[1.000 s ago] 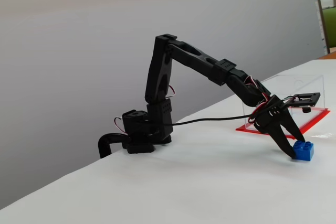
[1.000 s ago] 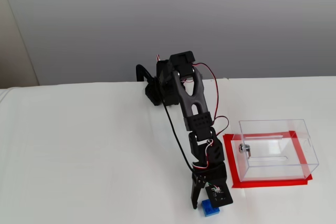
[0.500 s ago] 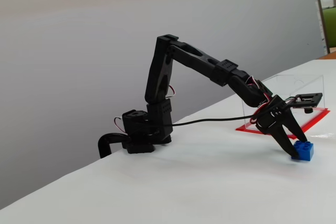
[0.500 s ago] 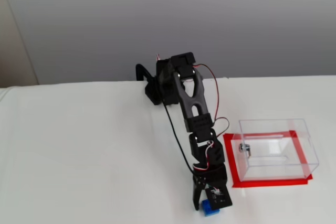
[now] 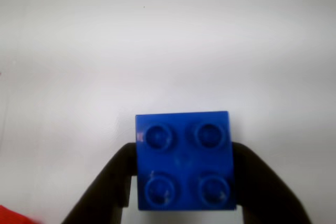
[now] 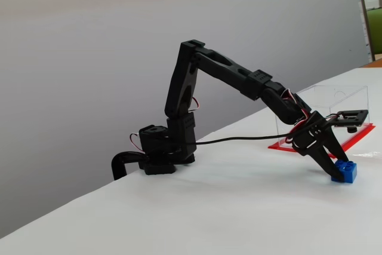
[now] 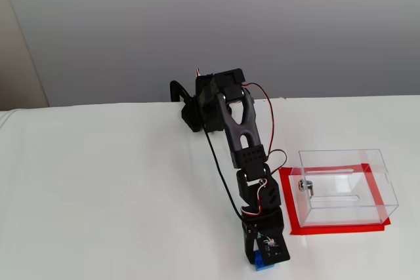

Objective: Pick the blue lego brick and place it into the transparent box

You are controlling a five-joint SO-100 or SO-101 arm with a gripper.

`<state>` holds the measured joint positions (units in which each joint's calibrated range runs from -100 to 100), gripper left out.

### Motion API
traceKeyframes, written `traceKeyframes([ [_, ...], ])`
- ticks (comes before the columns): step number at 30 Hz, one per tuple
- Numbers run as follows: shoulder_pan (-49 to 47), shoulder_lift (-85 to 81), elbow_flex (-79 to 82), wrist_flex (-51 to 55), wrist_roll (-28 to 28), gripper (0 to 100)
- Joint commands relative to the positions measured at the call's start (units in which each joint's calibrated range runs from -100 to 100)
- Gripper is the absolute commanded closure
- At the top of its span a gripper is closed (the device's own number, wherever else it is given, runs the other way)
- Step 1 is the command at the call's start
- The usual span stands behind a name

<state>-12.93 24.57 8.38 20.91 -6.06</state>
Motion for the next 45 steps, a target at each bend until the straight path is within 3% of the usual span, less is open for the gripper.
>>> traceKeyframes([
  [1,-0.3,-0.7,-3.8,0.7,-0.1,82],
  [7,-0.3,-0.6,-3.8,0.7,-0.1,82],
  [12,-0.3,-0.6,-3.8,0.7,-0.2,89],
  [24,-1.1,-2.4,-3.7,0.7,0.5,89],
  [45,-2.2,-27.7,8.1,2.0,2.0,89],
])
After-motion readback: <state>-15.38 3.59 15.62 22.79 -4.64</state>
